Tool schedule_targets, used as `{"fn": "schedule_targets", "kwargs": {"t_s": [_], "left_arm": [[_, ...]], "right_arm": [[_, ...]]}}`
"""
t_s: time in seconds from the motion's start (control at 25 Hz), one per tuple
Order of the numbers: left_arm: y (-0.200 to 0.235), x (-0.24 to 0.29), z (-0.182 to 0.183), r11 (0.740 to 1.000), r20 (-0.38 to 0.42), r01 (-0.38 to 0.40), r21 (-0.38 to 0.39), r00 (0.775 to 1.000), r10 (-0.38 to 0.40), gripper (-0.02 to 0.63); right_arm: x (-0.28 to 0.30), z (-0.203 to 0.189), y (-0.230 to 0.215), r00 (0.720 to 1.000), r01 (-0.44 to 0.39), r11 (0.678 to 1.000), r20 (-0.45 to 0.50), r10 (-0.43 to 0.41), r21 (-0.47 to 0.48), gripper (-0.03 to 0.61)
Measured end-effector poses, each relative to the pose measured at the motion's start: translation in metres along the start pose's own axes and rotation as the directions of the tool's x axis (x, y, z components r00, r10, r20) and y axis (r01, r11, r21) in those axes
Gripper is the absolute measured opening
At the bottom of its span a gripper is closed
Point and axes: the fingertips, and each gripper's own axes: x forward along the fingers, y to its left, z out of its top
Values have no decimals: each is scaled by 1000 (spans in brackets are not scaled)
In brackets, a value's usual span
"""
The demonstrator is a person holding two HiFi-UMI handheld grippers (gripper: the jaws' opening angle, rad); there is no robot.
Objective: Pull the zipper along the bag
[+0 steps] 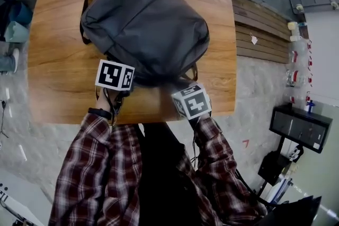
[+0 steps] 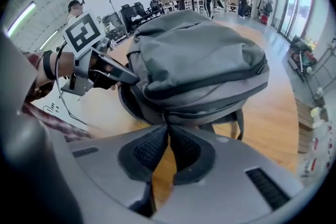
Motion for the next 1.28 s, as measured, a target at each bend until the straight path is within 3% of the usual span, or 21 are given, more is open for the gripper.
{"fn": "schedule_targets", "kwargs": {"t_s": [0.2, 0.32, 0.4, 0.52, 0.6, 0.64, 0.72, 0.8, 0.88, 0.92, 1.0, 1.12, 1.28], "left_arm": [[-3, 6, 0, 999, -21, 24, 21, 1000, -23, 6], [0, 6, 1, 999, -45, 13, 50, 999, -11, 6], [13, -1, 3, 994, -50, -41, 97, 998, 46, 7], [45, -18, 15, 972, -32, -189, 141, 980, 195, 8], [65, -28, 16, 950, -37, -287, 126, 955, 294, 8], [67, -37, 16, 949, -40, -300, 99, 952, 305, 8], [54, -59, 16, 970, -16, -243, 23, 970, 243, 8], [25, -81, 19, 992, 63, -108, -70, 992, 112, 8], [-2, -86, 16, 993, 120, 13, -119, 993, 2, 8], [-7, -81, 10, 992, 117, 26, -120, 993, -12, 8], [0, -66, -3, 996, 91, -18, -93, 996, 26, 8], [14, -52, -10, 997, 126, -65, -35, 990, 69, 7], [17, -47, -9, 990, 151, -123, 66, 982, 113, 7]], "right_arm": [[-11, -7, -39, 998, 63, 998, -7, -63, -6, 20], [-14, -10, -34, 1000, 15, 999, 20, -15, 35, 11], [-12, -9, -10, 998, -45, 998, 43, 44, 38, 9], [-2, 1, 34, 990, -122, 993, 71, 122, 1, 9], [10, 9, 65, 981, -173, 985, 84, 174, -14, 9], [14, 12, 80, 974, -205, 979, 92, 206, -13, 9], [21, 20, 107, 955, -275, 961, 117, 273, 2, 9], [28, 31, 127, 943, -305, 952, 141, 302, -6, 9], [36, 44, 143, 938, -304, 952, 164, 305, -28, 9], [41, 51, 150, 938, -300, 953, 173, 301, -33, 9], [49, 58, 157, 943, -285, 958, 169, 285, -26, 9], [52, 53, 154, 958, -259, 966, 128, 257, -8, 9], [43, 40, 132, 979, -177, 981, 84, 183, -79, 9]]}}
